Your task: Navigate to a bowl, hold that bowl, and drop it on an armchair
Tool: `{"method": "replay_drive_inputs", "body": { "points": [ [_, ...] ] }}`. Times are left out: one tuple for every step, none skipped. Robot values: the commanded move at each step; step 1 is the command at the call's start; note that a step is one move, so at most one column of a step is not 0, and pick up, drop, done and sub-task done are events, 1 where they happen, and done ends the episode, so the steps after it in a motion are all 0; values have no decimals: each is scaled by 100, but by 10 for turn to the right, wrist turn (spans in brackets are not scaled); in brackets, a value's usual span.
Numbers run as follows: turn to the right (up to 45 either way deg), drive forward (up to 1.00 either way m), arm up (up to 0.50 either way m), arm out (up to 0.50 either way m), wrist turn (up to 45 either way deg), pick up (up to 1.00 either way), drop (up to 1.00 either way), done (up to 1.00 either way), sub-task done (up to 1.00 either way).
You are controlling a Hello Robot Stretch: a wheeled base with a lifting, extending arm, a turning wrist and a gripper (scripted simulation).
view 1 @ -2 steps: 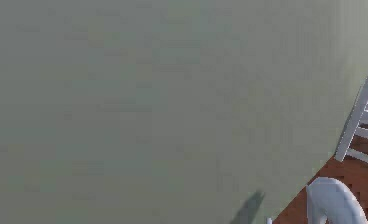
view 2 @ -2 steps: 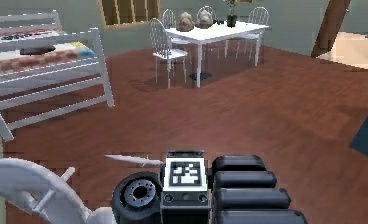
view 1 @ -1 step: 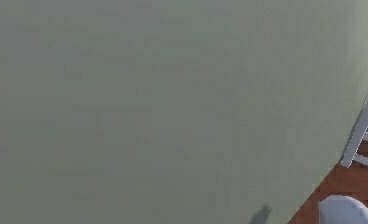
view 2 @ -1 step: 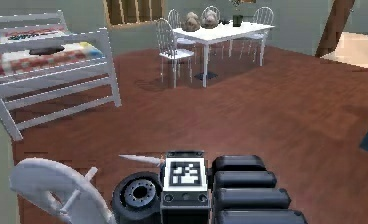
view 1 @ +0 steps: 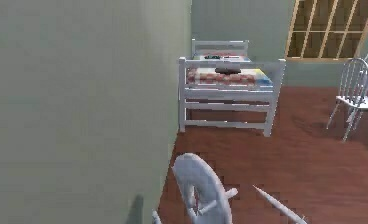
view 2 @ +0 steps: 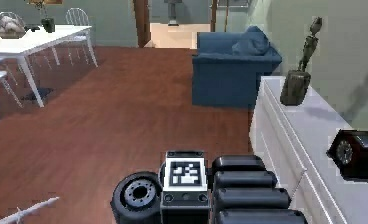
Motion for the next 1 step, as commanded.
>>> {"method": "replay_drive_inputs", "body": {
  "points": [
    [450,0,0,0,0,0,0,0,0]
  ]
}}
